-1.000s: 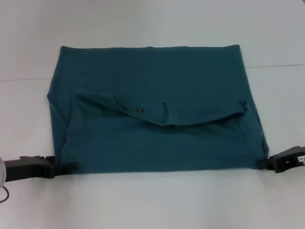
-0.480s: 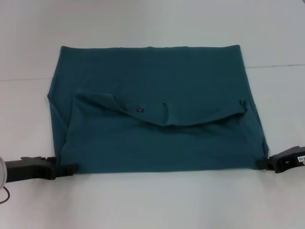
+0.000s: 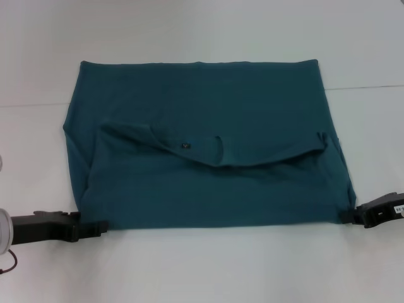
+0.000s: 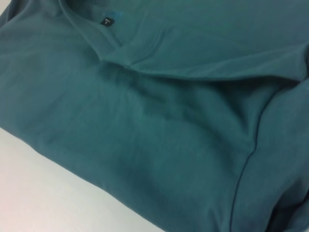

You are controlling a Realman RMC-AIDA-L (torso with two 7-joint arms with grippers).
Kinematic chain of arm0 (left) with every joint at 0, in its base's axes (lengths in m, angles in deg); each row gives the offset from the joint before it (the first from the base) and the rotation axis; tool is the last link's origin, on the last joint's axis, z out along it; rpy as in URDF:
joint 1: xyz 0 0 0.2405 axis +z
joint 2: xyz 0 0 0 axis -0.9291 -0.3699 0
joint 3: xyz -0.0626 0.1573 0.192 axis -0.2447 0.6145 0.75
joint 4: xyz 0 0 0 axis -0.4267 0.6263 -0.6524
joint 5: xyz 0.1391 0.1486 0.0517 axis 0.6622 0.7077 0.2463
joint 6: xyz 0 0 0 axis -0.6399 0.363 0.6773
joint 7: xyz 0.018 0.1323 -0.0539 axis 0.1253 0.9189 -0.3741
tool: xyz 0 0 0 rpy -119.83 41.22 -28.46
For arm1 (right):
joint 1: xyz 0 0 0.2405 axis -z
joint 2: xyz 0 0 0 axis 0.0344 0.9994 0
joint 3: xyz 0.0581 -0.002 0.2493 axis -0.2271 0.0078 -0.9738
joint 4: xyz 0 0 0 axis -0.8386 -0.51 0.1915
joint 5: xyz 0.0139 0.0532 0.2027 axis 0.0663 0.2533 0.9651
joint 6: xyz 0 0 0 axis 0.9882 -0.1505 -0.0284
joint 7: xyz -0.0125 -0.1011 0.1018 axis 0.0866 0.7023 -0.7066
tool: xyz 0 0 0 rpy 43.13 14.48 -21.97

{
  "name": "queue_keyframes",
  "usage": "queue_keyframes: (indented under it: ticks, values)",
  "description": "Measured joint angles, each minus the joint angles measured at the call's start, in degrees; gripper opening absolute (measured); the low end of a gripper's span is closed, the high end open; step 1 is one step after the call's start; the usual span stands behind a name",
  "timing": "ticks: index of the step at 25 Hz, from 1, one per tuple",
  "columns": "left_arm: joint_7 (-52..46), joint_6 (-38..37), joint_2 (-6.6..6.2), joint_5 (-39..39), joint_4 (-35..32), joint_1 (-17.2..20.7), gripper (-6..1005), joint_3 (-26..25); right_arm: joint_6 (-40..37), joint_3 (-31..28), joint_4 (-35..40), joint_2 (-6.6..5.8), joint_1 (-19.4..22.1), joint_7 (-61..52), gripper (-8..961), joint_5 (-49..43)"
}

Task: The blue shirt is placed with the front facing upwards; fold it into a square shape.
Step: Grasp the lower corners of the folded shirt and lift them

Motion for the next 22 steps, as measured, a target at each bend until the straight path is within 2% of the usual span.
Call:
queue_keyframes:
  ticks: [19, 22]
  values:
    - [-0.6, 0.3, 0.43, 0.2, -0.1, -0.1, 601, 0.2, 0.0, 0.1, 0.0, 0.05, 0.0, 0.0, 32, 0.0]
    - [-0.6, 0.3, 0.42, 0.2, -0.1, -0.1, 471, 0.0, -0.1, 0.1, 0.2, 0.22, 0.1, 0.0, 32, 0.0]
